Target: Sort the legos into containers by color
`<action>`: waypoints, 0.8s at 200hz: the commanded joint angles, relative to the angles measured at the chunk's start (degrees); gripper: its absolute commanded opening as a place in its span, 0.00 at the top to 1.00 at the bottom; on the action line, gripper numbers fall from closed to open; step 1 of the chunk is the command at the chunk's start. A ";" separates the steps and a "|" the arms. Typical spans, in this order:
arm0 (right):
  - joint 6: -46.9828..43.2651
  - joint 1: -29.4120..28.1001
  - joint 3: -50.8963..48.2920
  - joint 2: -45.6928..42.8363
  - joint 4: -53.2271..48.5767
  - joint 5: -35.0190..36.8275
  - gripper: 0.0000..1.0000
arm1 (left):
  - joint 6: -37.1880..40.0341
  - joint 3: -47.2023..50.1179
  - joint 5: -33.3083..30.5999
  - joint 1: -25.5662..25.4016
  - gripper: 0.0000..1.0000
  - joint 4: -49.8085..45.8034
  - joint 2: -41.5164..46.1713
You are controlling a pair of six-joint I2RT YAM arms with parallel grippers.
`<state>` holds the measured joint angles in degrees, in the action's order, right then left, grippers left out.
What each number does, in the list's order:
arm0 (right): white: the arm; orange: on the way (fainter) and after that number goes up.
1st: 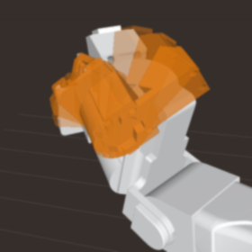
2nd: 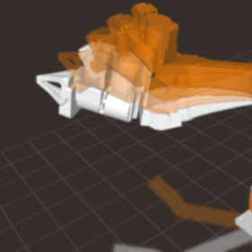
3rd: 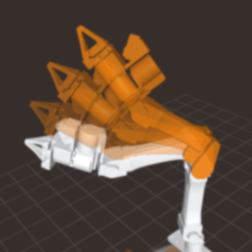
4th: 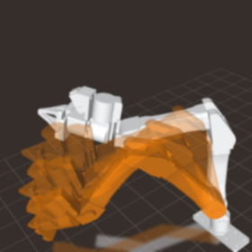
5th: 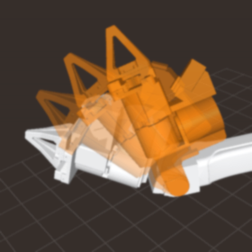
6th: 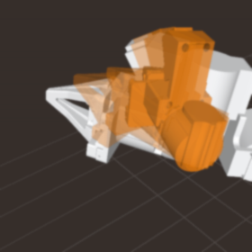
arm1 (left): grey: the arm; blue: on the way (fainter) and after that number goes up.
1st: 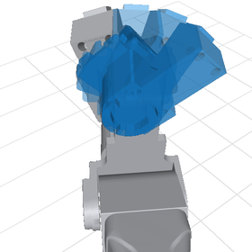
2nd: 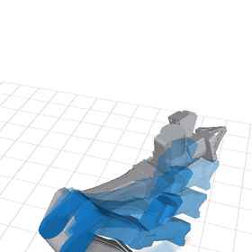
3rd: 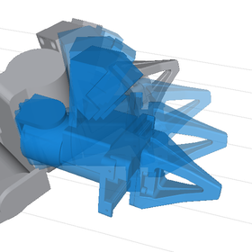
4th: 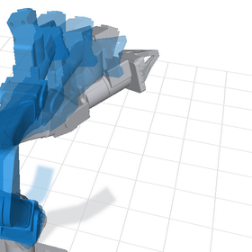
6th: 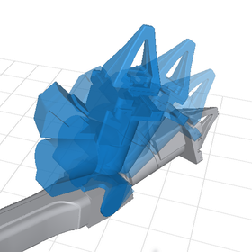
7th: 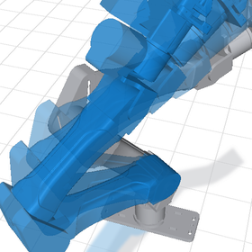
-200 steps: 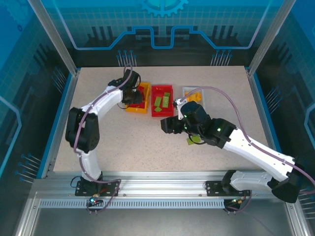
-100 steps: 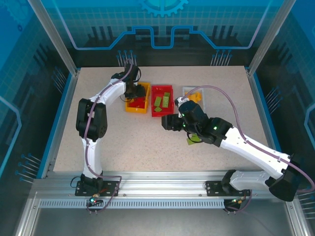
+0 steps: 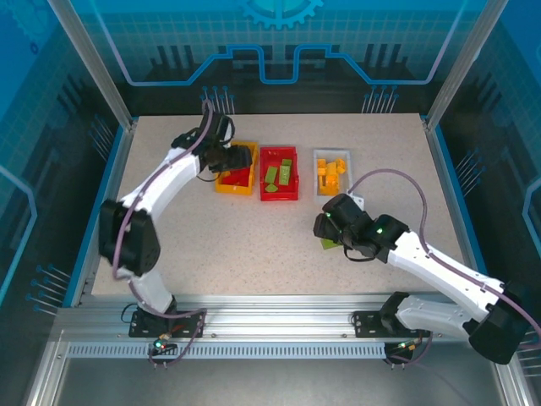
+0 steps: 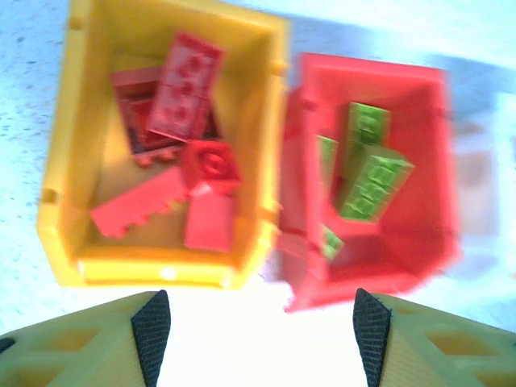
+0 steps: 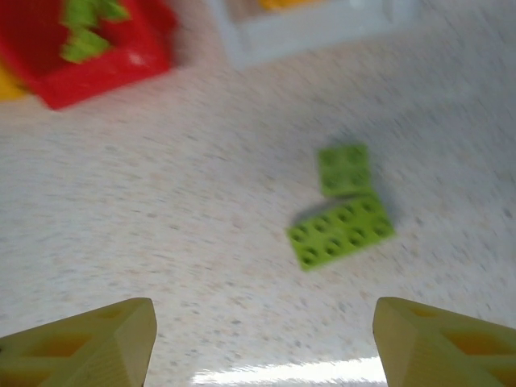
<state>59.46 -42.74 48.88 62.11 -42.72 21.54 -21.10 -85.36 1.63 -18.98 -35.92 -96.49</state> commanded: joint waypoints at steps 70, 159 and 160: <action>18.79 7.26 -2.68 17.68 7.77 -10.34 0.26 | -10.64 35.19 2.37 -25.06 0.24 19.16 33.46; 19.36 12.25 -4.62 27.13 16.40 -14.97 0.54 | -13.88 38.28 0.04 -29.70 0.24 18.24 39.74; 19.37 12.25 -4.60 27.07 16.33 -14.91 0.55 | -13.83 38.27 0.04 -29.75 0.24 18.25 39.68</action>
<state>78.02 -31.24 44.97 87.81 -29.58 7.40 -34.44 -46.65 3.03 -48.18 -18.50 -56.55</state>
